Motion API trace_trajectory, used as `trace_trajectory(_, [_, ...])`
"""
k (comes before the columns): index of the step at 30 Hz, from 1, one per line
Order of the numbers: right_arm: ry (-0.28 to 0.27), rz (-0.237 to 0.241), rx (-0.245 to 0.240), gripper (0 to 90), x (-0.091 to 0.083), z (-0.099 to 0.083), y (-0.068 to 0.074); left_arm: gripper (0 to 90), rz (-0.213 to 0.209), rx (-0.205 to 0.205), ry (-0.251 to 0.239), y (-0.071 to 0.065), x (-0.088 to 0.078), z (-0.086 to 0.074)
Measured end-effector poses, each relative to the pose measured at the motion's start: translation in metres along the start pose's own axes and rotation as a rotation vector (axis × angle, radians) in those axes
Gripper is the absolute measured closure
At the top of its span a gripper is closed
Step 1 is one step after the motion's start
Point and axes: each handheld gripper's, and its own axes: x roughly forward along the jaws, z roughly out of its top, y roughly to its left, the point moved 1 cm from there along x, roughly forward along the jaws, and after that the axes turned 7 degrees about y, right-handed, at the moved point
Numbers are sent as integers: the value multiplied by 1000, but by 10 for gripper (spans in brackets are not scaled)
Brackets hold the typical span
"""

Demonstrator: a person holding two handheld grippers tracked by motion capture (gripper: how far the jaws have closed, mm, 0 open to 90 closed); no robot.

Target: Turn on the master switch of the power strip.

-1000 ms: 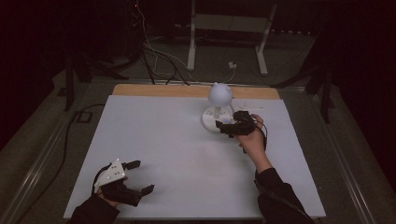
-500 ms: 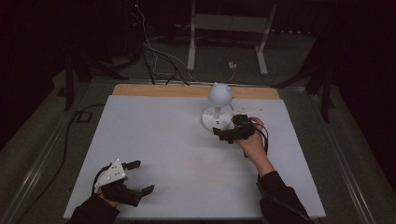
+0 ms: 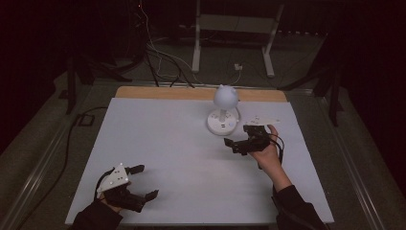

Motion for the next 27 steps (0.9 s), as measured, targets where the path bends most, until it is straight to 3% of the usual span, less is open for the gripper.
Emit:
trace_trajectory(3, [6,28,-2,0,-7,-12,-1,0,-1,-1,-2,0,0,0])
trace_trajectory(11, [32,37,-24,0,-15,-32,-1,0,0,1,0,0,0,0])
trace_trajectory(19, [64,71,-76,0,-19,-60,1,1,0,-1,-1,0,0,0])
trace_trajectory(27, [49,96,-92,0,-30,-82,-2,0,-2,-1,0,0,0,0])
